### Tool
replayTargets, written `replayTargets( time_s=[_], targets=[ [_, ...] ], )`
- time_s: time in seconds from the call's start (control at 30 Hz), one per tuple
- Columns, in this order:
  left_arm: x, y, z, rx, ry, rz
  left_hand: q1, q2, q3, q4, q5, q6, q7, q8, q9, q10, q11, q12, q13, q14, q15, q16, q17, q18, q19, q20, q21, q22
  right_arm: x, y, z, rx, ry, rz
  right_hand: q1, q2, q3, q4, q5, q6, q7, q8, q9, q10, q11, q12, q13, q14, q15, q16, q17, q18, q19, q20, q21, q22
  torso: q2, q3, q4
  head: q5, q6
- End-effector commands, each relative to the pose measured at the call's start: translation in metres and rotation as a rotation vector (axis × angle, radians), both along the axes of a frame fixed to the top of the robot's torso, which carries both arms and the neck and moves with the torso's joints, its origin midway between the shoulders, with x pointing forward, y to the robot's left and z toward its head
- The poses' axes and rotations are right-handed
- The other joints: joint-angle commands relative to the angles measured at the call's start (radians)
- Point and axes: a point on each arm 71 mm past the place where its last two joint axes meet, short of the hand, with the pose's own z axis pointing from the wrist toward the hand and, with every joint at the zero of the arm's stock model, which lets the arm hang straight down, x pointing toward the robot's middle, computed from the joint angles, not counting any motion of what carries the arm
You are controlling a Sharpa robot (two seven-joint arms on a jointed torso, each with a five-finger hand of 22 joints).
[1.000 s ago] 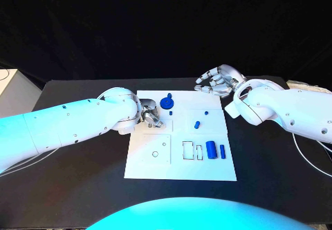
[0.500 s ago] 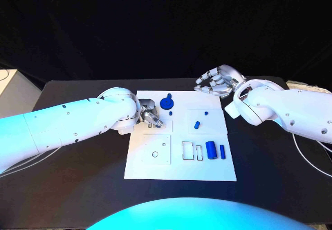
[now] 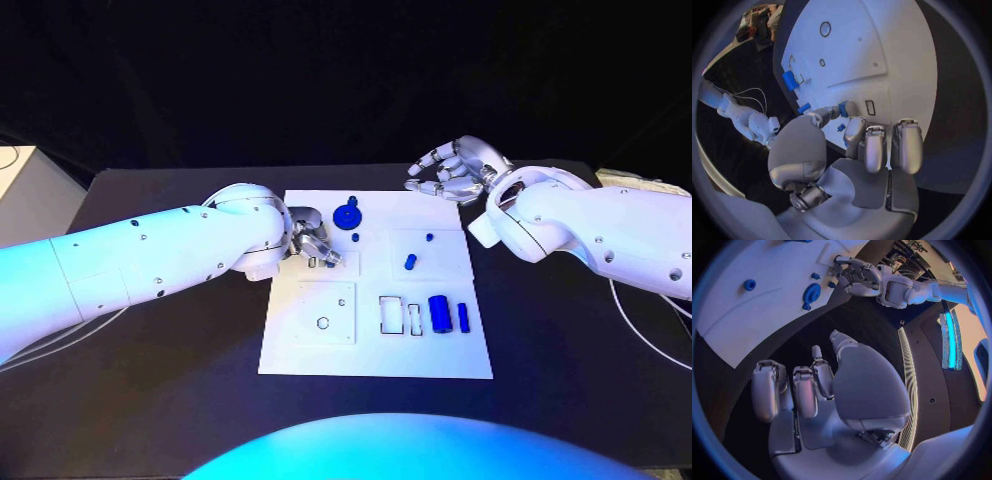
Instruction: Assemble the parts on the task board
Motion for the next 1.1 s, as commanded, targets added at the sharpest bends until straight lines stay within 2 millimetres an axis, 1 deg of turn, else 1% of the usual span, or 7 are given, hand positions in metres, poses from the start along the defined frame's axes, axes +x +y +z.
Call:
replayTargets(
  time_s=[0.03,0.3,0.43,0.53,0.63,0.8,1.1],
  targets=[
    [-0.004,0.000,-0.008,0.026,0.028,-0.012,-0.004,0.003,-0.010,0.003,-0.005,0.003,0.006,-0.005,-0.002,-0.002,0.007,-0.004,0.000,0.105,-0.004,-0.003,0.253,-0.005,-0.005,-0.001,-0.006,0.055,-0.001,0.001,0.000,-0.002,-0.005,0.017,-0.012,0.002,0.003,0.000,0.005,-0.008,0.000,0.000,-0.002,-0.011,0.000,-0.004,0.073,0.086,0.007,-0.004,0.207,0.015,0.031,0.006,-0.009,0.133,0.000,-0.0001,0.0000,-0.001,0.001],
    [-0.004,0.001,-0.009,0.032,0.031,-0.015,-0.001,-0.008,-0.065,0.031,-0.013,0.004,0.007,-0.008,-0.003,-0.003,0.007,-0.004,0.002,0.105,-0.004,-0.003,0.253,-0.004,-0.006,0.000,-0.008,0.055,-0.001,0.001,0.000,-0.002,-0.005,0.016,-0.013,0.002,0.003,0.000,0.005,-0.008,0.000,0.000,-0.002,-0.012,0.000,-0.006,0.072,0.085,0.007,-0.005,0.205,0.015,0.030,0.006,-0.011,0.132,0.000,0.0001,0.0000,-0.001,0.000],
    [-0.005,0.002,-0.008,0.032,0.030,-0.015,0.021,-0.007,-0.128,0.077,-0.129,0.006,0.008,-0.013,-0.005,-0.003,0.008,-0.004,0.004,0.105,-0.003,-0.003,0.253,-0.004,-0.005,0.001,-0.009,0.056,0.000,0.001,0.000,-0.002,-0.005,0.015,-0.014,0.002,0.003,0.000,0.004,-0.009,0.000,0.000,-0.002,-0.013,0.000,-0.006,0.071,0.085,0.007,-0.005,0.204,0.015,0.030,0.006,-0.011,0.132,0.000,-0.0005,0.0001,-0.001,0.000],
    [-0.005,0.003,-0.008,0.030,0.028,-0.014,0.031,-0.007,-0.149,0.097,-0.160,0.007,0.009,-0.014,-0.006,-0.003,0.009,-0.004,0.004,0.105,-0.002,-0.003,0.253,-0.004,-0.005,0.001,-0.010,0.055,0.000,0.000,0.000,-0.002,-0.006,0.015,-0.014,0.002,0.003,0.000,0.004,-0.009,0.000,0.000,-0.002,-0.013,0.000,-0.006,0.071,0.085,0.007,-0.005,0.204,0.015,0.030,0.006,-0.011,0.132,0.001,-0.0006,-0.0003,-0.002,0.001],
    [-0.006,0.003,-0.006,0.024,0.026,-0.013,0.050,-0.006,-0.189,0.134,-0.238,0.008,0.009,-0.016,-0.006,-0.006,0.010,-0.007,0.000,0.105,-0.002,-0.003,0.253,-0.004,-0.005,0.002,-0.011,0.056,0.000,0.000,0.000,-0.002,-0.006,0.014,-0.016,0.001,0.002,0.000,0.003,-0.010,0.000,-0.001,-0.002,-0.014,0.000,-0.007,0.071,0.084,0.008,-0.007,0.202,0.016,0.029,0.006,-0.014,0.130,0.000,-0.0004,-0.0002,-0.002,0.001],
    [-0.007,0.003,-0.003,0.007,0.027,-0.009,0.050,0.001,-0.240,0.142,-0.302,0.004,0.011,-0.017,-0.005,-0.013,0.011,-0.017,-0.014,0.104,0.000,-0.004,0.251,-0.004,-0.006,0.003,-0.013,0.054,0.000,0.000,0.000,-0.002,-0.008,0.012,-0.017,0.001,0.002,0.001,0.003,-0.011,0.001,-0.001,-0.002,-0.016,0.000,-0.009,0.069,0.084,0.008,-0.008,0.201,0.016,0.027,0.007,-0.018,0.128,0.000,-0.0006,0.0000,-0.002,0.002],
    [-0.006,0.004,0.009,-0.031,0.012,0.003,0.049,0.017,-0.262,0.142,-0.318,0.003,0.011,-0.016,-0.005,-0.015,0.011,-0.018,-0.017,0.104,0.000,-0.004,0.252,-0.003,-0.007,0.003,-0.013,0.054,0.000,0.000,0.000,-0.002,-0.008,0.012,-0.019,0.000,0.001,0.001,0.003,-0.013,0.001,-0.002,-0.003,-0.019,0.001,-0.012,0.066,0.082,0.008,-0.010,0.196,0.018,0.025,0.007,-0.023,0.124,0.000,0.0001,-0.0006,-0.004,0.004]
  ],
)
